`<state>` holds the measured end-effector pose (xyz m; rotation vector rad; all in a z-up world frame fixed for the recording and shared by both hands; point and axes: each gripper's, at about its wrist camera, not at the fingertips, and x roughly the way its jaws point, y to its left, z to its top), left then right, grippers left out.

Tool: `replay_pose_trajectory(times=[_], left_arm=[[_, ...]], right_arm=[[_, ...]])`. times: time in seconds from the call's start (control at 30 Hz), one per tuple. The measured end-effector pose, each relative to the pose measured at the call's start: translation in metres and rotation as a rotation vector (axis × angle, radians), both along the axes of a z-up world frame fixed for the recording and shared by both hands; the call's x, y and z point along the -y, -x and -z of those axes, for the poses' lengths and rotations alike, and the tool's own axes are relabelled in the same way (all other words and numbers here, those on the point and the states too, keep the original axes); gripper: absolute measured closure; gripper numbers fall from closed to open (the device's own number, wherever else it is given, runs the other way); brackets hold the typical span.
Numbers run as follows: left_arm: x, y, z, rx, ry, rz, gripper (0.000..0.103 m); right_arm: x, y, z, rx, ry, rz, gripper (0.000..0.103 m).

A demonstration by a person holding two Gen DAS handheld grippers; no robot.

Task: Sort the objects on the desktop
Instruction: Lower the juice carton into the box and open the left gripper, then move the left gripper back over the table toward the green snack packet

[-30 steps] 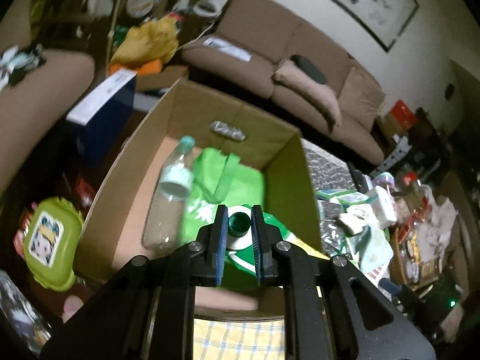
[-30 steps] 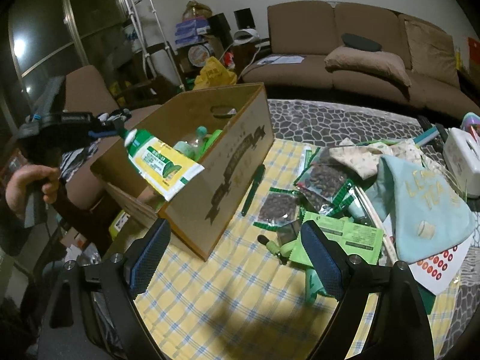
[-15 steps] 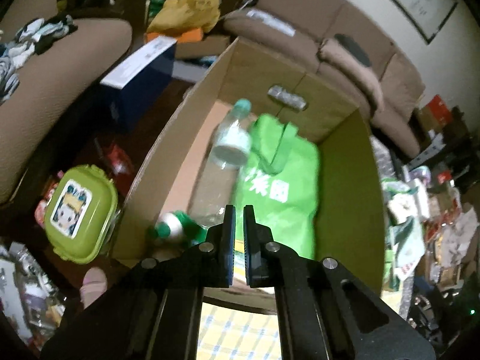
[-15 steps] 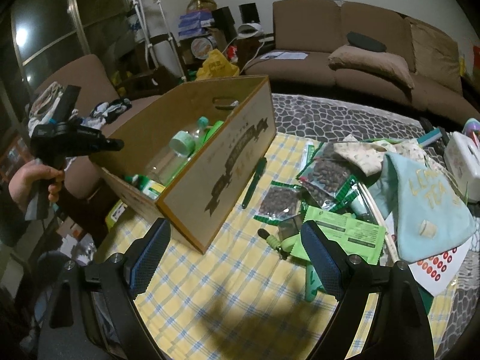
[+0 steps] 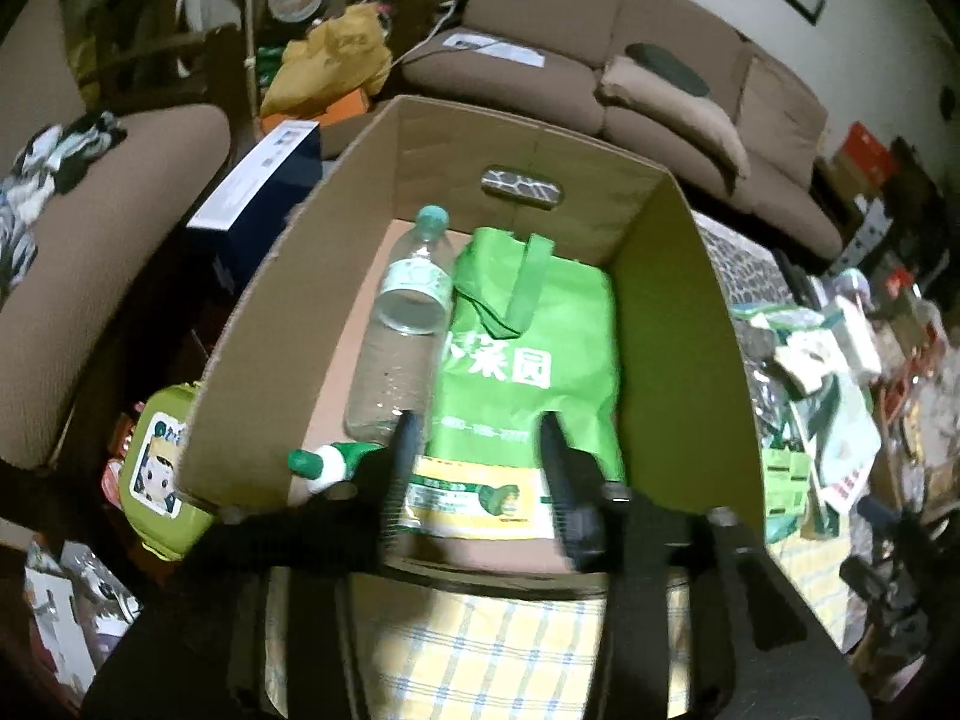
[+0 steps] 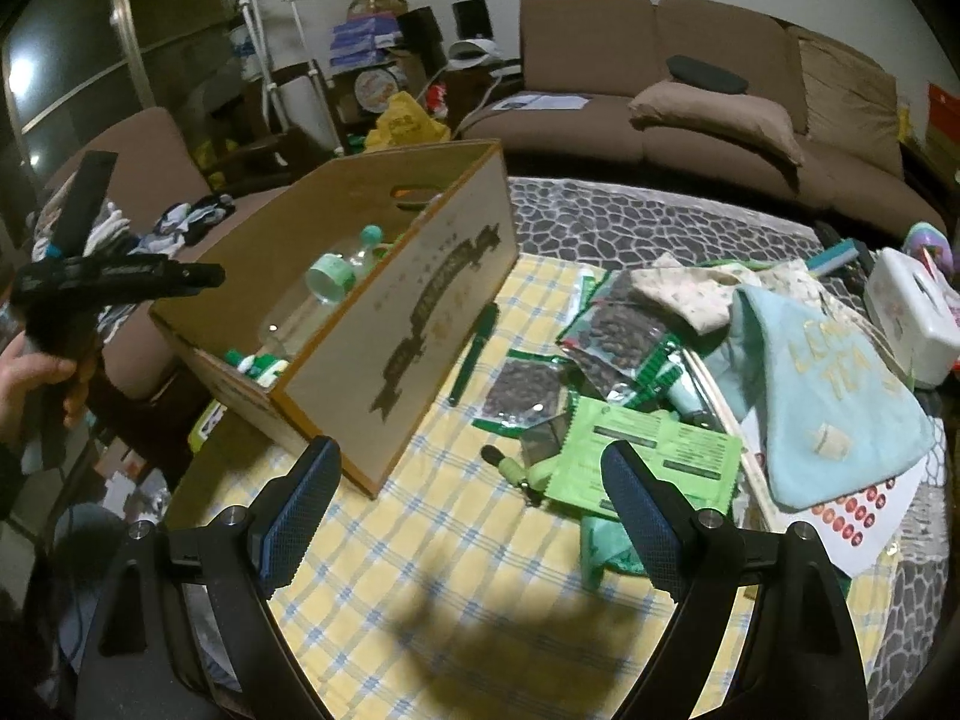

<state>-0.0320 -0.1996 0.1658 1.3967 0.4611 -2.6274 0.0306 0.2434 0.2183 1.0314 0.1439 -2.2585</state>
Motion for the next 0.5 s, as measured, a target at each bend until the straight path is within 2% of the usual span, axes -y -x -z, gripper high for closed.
replay_pose_trajectory(times=[0.23, 0.3, 0.4, 0.5], left_arm=[[-0.038, -0.005, -0.006, -0.03, 0.044, 0.084, 0.034], [-0.05, -0.006, -0.008, -0.045, 0.054, 0.11, 0.027], [-0.073, -0.01, -0.012, -0.067, 0.083, 0.157, 0.022], [-0.096, -0.013, -0.012, -0.075, 0.089, 0.2, 0.02]], right_arm=[[-0.011, 0.003, 0.001, -0.009, -0.018, 0.06, 0.013], [-0.015, 0.004, 0.001, -0.015, -0.025, 0.079, 0.013], [-0.019, 0.004, 0.0, -0.024, -0.032, 0.105, 0.013], [-0.023, 0.004, -0.002, -0.04, -0.041, 0.13, 0.007]])
